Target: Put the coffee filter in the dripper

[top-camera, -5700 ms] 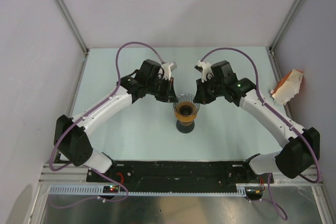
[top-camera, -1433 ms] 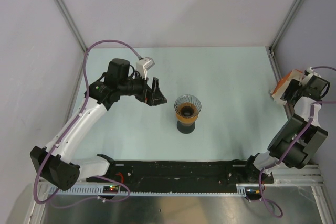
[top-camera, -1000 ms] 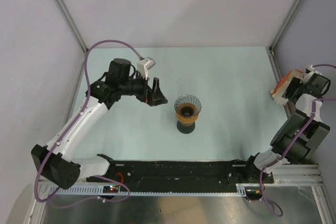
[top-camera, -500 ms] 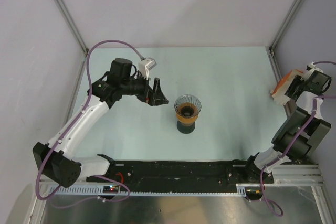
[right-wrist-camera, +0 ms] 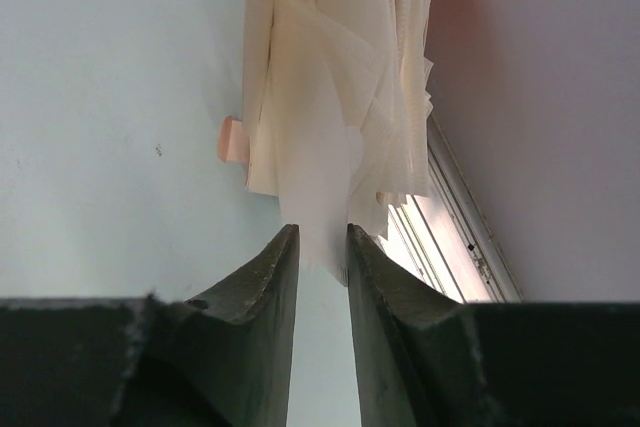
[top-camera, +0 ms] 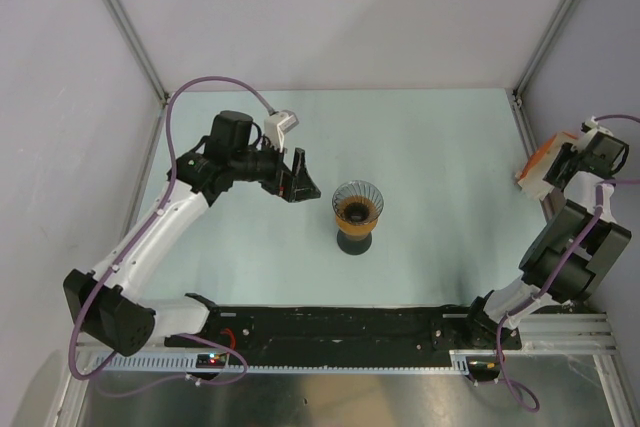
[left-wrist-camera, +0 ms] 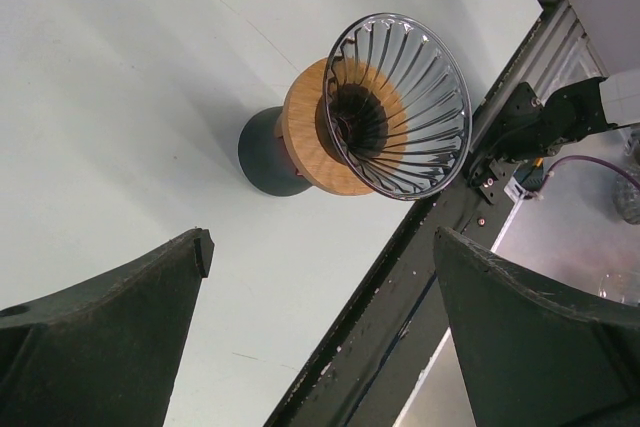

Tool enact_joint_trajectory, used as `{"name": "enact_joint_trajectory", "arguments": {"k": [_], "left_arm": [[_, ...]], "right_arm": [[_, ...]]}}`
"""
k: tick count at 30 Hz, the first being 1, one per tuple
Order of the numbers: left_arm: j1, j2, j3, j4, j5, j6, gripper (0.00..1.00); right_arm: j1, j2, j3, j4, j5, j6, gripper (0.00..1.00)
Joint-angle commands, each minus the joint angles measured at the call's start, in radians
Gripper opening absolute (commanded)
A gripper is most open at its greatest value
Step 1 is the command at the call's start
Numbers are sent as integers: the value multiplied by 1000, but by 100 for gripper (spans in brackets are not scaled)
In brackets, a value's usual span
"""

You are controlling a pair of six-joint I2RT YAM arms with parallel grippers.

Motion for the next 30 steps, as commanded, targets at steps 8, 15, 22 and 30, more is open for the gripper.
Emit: {"name": "enact_joint_trajectory", "arguments": {"k": [8, 15, 22, 30], "left_arm": [[5, 12, 27, 19, 24, 8, 98], [6, 12, 35, 19, 17, 6, 98], [6, 6, 37, 20, 12, 5, 98], [7, 2, 35, 19, 13, 3, 98]], "right_arm": [[15, 29, 74, 38, 32, 15, 18], [21, 47, 110, 3, 63, 36, 13], [29, 67, 135, -24, 66, 43, 6], [35, 89, 140, -32, 66, 44, 10]]}}
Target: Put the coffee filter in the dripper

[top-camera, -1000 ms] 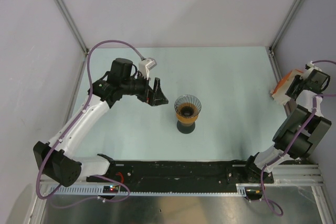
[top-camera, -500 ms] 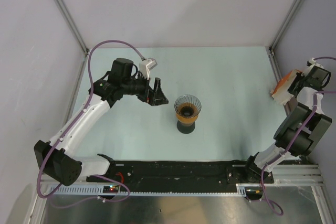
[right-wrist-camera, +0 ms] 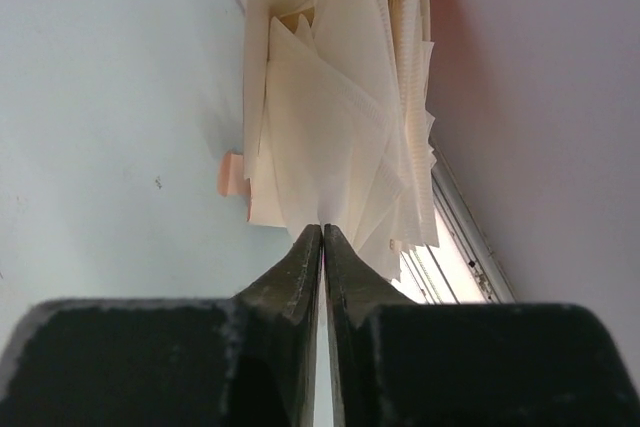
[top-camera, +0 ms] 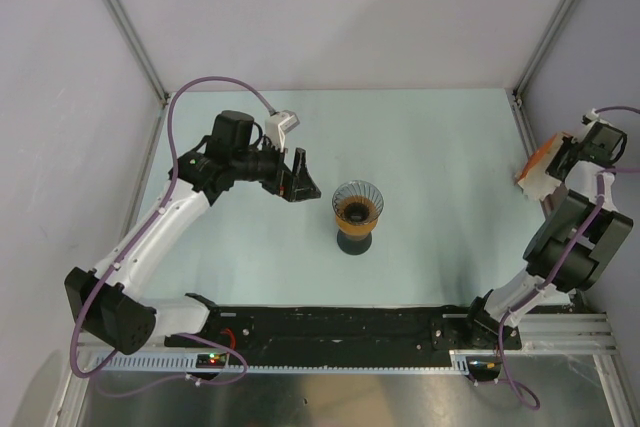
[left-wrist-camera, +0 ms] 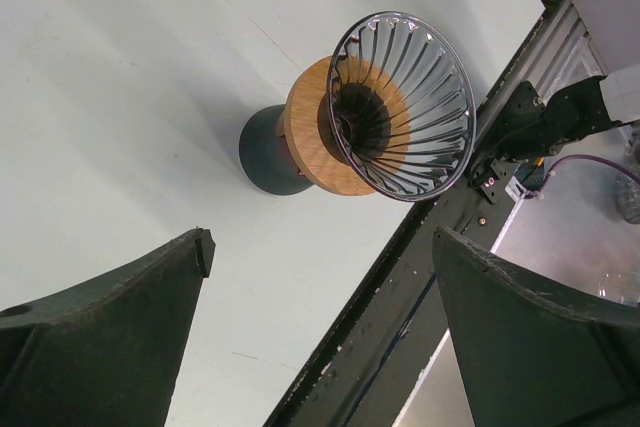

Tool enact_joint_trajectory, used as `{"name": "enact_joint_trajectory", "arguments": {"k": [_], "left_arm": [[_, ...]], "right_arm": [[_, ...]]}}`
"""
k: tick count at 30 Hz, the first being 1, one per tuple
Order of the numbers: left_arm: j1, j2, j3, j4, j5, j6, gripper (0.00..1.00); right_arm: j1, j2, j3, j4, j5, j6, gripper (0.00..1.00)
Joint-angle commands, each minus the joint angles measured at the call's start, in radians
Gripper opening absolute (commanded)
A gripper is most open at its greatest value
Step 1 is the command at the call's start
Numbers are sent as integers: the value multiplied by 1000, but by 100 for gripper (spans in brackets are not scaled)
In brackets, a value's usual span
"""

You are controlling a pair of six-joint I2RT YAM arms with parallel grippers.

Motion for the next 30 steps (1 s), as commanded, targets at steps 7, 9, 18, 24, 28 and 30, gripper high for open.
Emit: {"name": "enact_joint_trajectory", "arguments": {"k": [7, 9, 18, 24, 28, 30], "left_arm": [[7, -9, 34, 20, 17, 4, 97], [7, -7, 34, 19, 19, 4, 97], [11, -19, 33, 20, 18, 10, 97], [34, -51, 36, 20, 5, 19, 99], [52, -78, 48, 19, 14, 34, 100], [58, -93, 51, 19, 16, 43, 100]], "right_arm": [[9, 19, 39, 3, 30, 15, 24], [8, 20, 38, 2, 29, 13, 24], [7, 14, 42, -22, -20, 10, 1], [-18, -127, 42, -120, -153, -6, 0], [-40, -264, 48, -195, -289, -39, 0], [-50, -329, 50, -231, -352, -56, 0]]}}
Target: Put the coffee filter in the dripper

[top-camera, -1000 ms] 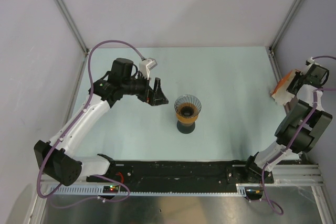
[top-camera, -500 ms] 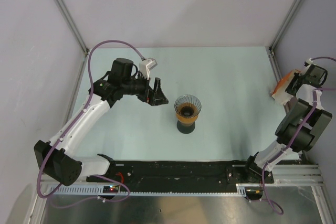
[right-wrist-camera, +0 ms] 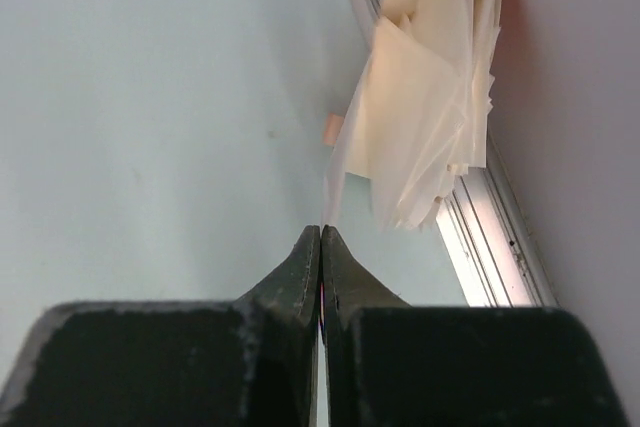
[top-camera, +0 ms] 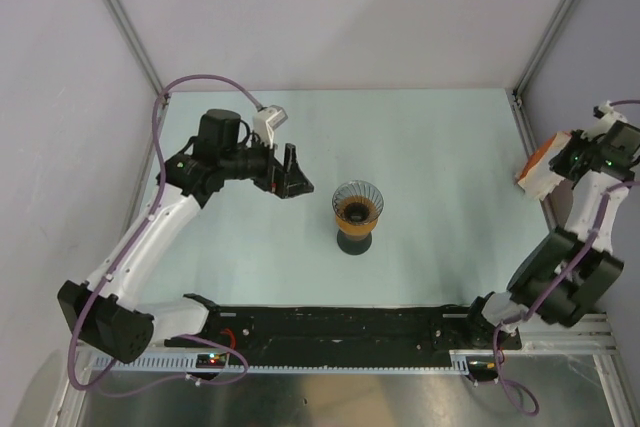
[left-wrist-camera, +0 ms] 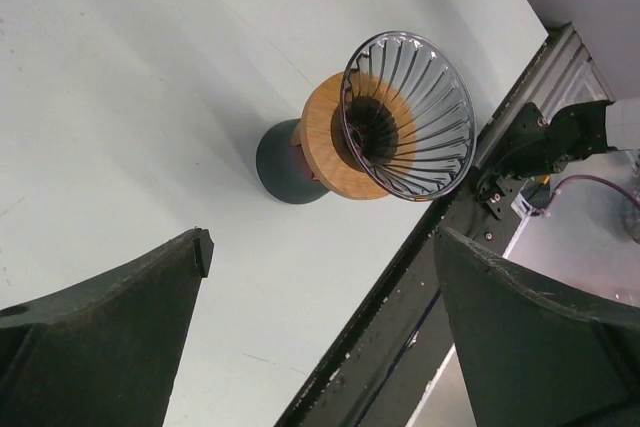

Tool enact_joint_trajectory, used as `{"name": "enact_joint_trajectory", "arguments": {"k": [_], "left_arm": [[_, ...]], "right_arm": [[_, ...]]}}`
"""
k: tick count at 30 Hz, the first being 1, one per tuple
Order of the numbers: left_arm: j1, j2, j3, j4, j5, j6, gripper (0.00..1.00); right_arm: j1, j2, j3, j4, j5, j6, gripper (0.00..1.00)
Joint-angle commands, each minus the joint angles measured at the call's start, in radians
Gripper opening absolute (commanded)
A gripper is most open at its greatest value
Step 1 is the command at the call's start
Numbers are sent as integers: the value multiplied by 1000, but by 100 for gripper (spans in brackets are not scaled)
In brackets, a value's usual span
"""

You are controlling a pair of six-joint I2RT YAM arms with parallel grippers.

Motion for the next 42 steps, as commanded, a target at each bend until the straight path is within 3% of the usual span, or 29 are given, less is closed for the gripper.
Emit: {"name": "enact_joint_trajectory", "arguments": {"k": [1, 9, 13, 16, 27, 33, 37, 42], "left_arm": [[20, -62, 51, 19, 16, 42, 100], [39, -149, 58, 19, 24, 107, 100], [39, -206, 45, 19, 43, 168, 100], [38, -250, 11, 20, 97, 214, 100], [29, -355, -78, 19, 252, 377, 100], [-72, -317, -56, 19, 239, 424, 98], [-204, -266, -23, 19, 181, 449, 96], [-314, -178, 32, 19, 149, 442, 95]], "right_arm": [[-24, -197, 52, -96, -200, -53, 0], [-34, -408, 114, -359, -600, -230, 0], [40, -492, 140, -547, -792, -364, 0], [172, -543, 144, -650, -853, -443, 0], [734, -612, 124, -597, -758, -318, 0], [988, -582, 114, -566, -618, -292, 0], [1110, -558, 117, -537, -544, -279, 0], [1165, -499, 143, -535, -533, -288, 0]]}}
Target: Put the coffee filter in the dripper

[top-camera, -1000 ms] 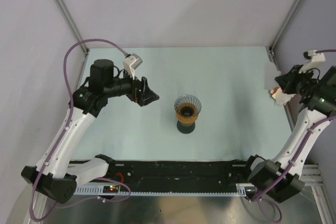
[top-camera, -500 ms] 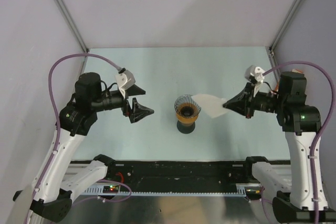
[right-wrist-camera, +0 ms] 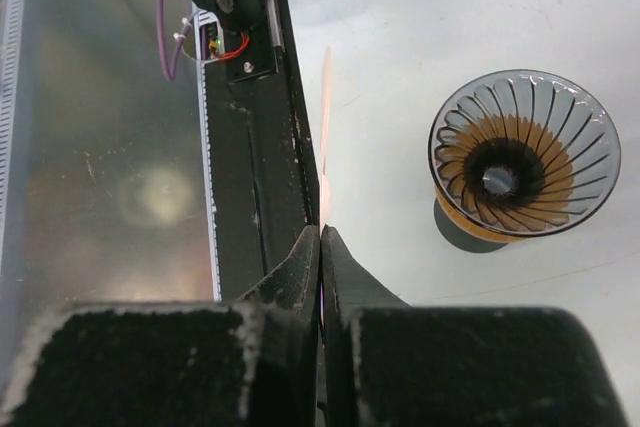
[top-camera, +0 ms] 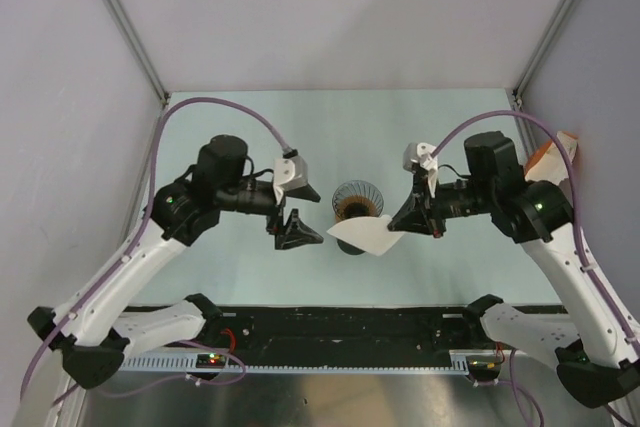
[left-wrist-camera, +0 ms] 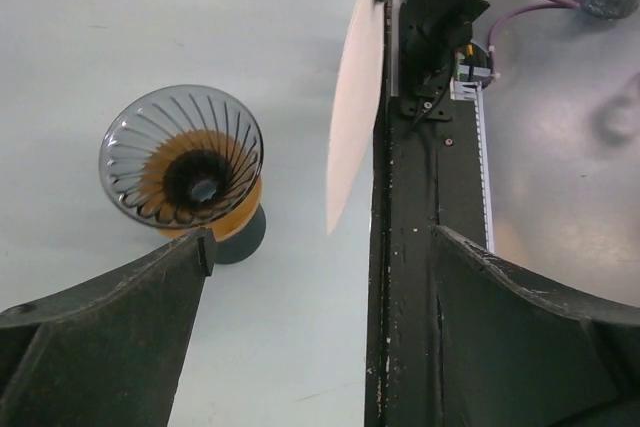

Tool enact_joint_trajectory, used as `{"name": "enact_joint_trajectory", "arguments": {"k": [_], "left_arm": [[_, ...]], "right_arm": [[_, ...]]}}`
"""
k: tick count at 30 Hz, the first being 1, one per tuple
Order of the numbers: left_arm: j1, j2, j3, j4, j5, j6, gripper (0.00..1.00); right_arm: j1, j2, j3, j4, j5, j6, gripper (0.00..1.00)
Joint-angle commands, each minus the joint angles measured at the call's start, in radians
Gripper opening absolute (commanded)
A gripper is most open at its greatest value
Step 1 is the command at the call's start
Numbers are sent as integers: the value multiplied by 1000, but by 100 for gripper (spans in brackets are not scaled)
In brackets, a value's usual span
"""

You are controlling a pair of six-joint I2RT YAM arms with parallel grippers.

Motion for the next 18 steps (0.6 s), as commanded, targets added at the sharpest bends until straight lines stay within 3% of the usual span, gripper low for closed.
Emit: {"name": "enact_joint_trajectory", "arguments": {"k": [1, 8, 12, 16, 18], "left_arm": [[-80, 59, 82, 16, -41, 30, 94], [-136, 139, 127, 14, -66, 36, 90], [-164, 159, 122, 15, -41, 20, 80], [-184, 169, 115, 15, -4, -2, 53], [-185, 170, 113, 16, 8, -10, 27]], "right_arm": [[61, 47, 47, 26, 51, -5, 0], [166, 138, 146, -65, 88, -76, 0], [190, 170, 193, -75, 77, -82, 0], [209, 197, 238, -84, 74, -80, 0], [210, 203, 256, -77, 71, -73, 0]]}}
